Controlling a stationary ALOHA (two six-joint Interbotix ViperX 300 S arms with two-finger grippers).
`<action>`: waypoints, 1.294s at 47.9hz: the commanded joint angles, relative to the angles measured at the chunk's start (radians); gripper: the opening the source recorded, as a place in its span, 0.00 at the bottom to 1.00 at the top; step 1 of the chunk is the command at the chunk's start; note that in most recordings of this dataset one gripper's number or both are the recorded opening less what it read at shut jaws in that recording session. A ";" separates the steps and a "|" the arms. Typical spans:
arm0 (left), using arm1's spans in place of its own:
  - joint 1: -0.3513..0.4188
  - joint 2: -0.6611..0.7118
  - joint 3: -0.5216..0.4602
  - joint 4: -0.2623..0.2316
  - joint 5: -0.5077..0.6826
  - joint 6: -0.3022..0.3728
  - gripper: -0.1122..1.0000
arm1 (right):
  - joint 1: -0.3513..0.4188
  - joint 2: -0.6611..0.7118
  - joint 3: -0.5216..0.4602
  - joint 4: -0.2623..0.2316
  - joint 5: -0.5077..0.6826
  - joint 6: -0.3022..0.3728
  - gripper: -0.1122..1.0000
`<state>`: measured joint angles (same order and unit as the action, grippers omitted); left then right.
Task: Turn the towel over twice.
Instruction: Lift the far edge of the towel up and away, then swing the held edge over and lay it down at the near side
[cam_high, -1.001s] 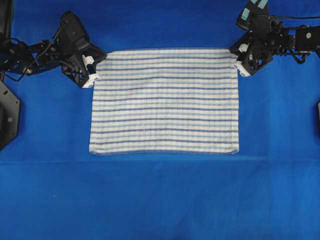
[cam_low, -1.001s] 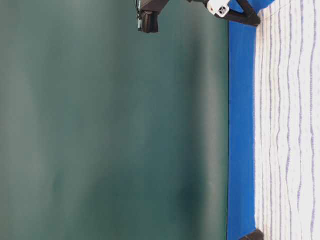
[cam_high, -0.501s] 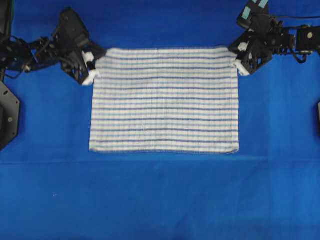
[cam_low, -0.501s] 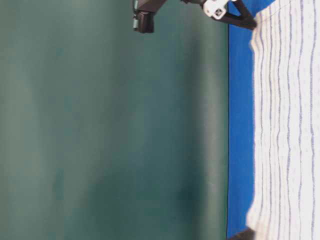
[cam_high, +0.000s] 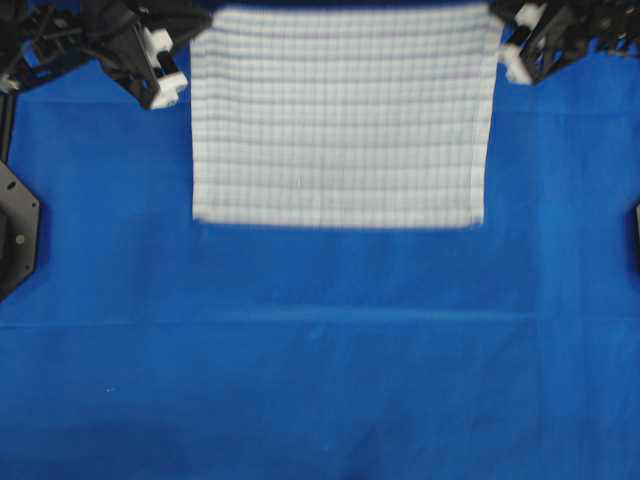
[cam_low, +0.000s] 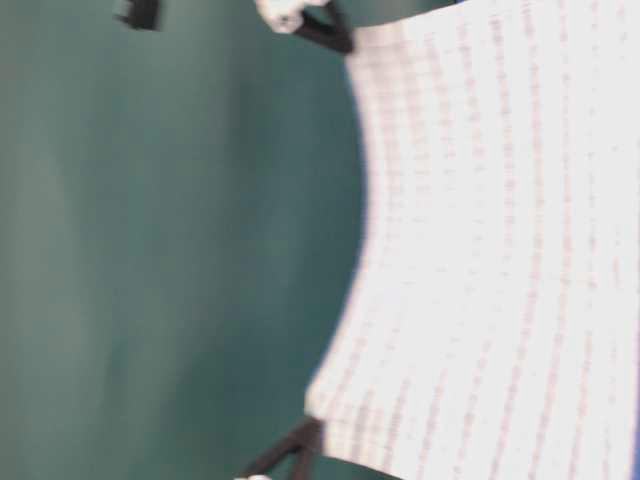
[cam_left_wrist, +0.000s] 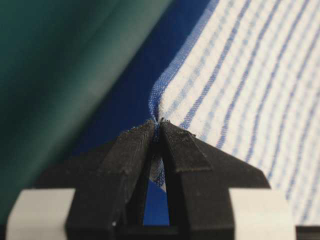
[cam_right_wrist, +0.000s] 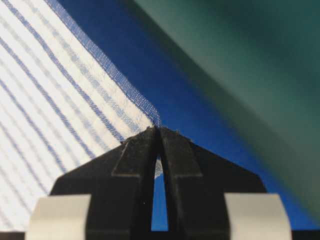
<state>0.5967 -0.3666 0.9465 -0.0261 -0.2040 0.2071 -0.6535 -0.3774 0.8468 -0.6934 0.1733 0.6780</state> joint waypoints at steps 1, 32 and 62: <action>0.012 -0.054 -0.038 0.000 0.003 0.011 0.14 | -0.003 -0.077 -0.051 -0.020 0.040 -0.002 0.14; 0.017 -0.253 -0.104 0.000 0.141 0.017 0.14 | 0.075 -0.287 -0.100 -0.031 0.161 -0.002 0.14; -0.224 -0.239 0.066 0.000 0.166 -0.052 0.14 | 0.437 -0.196 -0.002 0.153 0.347 0.107 0.14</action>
<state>0.4218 -0.6090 0.9971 -0.0245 -0.0414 0.1580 -0.2700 -0.5937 0.8406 -0.5614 0.5139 0.7655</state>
